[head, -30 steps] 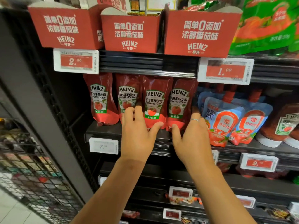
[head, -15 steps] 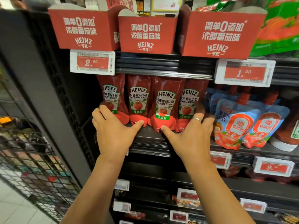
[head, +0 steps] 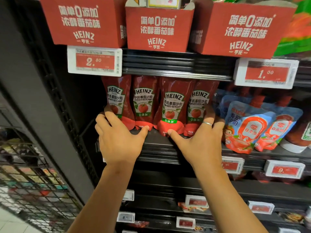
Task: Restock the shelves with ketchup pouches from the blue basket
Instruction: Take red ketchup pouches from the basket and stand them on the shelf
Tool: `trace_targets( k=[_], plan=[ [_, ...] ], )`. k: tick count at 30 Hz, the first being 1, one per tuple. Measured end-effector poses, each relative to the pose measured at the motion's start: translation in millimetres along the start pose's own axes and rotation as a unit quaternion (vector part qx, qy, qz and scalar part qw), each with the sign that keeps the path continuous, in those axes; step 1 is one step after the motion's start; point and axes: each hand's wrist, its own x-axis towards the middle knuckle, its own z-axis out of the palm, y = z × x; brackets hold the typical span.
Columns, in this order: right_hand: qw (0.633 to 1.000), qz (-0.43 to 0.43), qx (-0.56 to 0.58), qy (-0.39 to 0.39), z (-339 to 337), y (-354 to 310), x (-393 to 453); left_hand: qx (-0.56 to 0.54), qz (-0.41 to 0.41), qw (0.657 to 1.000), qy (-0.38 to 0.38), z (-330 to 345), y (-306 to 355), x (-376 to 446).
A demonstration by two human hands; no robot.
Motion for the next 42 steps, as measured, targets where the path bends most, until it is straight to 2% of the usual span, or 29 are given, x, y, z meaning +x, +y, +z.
trace_targets(
  k=[9,12,16,19,21,24,26,28,30,33,35,37,40,42],
  plan=[
    [0.997,-0.057,-0.037,0.040,-4.2,6.7,-15.3,-0.060,0.022,0.998,0.012,-7.0,-9.3,-4.6],
    [0.996,-0.069,0.014,0.047,-12.0,12.9,-21.1,-0.119,0.043,0.992,0.017,-11.0,-17.8,-8.7],
    [0.995,-0.074,0.072,0.000,-25.7,25.1,-36.9,-0.210,0.084,0.974,-0.023,-19.0,-33.5,-17.3],
    [0.988,-0.100,0.115,-0.007,-38.9,41.1,-49.1,-0.210,0.106,0.969,-0.076,-28.0,-46.6,-29.1],
    [0.981,-0.118,0.153,-0.018,-49.8,53.2,-55.7,-0.189,0.133,0.969,-0.083,-36.4,-54.7,-37.9],
    [0.967,-0.127,0.221,-0.025,-66.5,73.4,-68.1,-0.135,0.193,0.969,-0.076,-49.7,-60.4,-53.4],
    [0.958,-0.113,0.258,-0.055,-75.4,92.9,-79.7,-0.118,0.204,0.970,-0.056,-57.3,-62.7,-71.2],
    [0.960,-0.100,0.246,-0.091,-79.8,120.7,-94.7,-0.109,0.198,0.973,-0.044,-60.8,-66.7,-101.3],
    [0.959,-0.058,0.235,-0.148,-77.4,156.9,-114.5,-0.100,0.175,0.976,-0.080,-57.3,-72.7,-141.7],
    [0.942,0.030,0.199,-0.267,-57.4,219.7,-153.5,-0.068,0.064,0.968,-0.233,-38.4,-86.9,-211.9],
    [0.917,0.092,0.166,-0.350,-39.3,259.7,-186.4,-0.047,-0.034,0.941,-0.334,-24.5,-100.2,-260.3],
    [0.880,0.181,0.168,-0.405,-25.5,294.3,-220.5,-0.029,-0.129,0.905,-0.404,-13.5,-113.7,-307.0],
    [0.850,0.263,0.119,-0.440,-10.0,341.7,-273.8,-0.009,-0.225,0.854,-0.468,1.0,-137.7,-371.0],
    [0.838,0.318,0.096,-0.432,-3.3,368.0,-308.1,0.023,-0.258,0.817,-0.516,10.8,-154.4,-410.1]
  ],
)
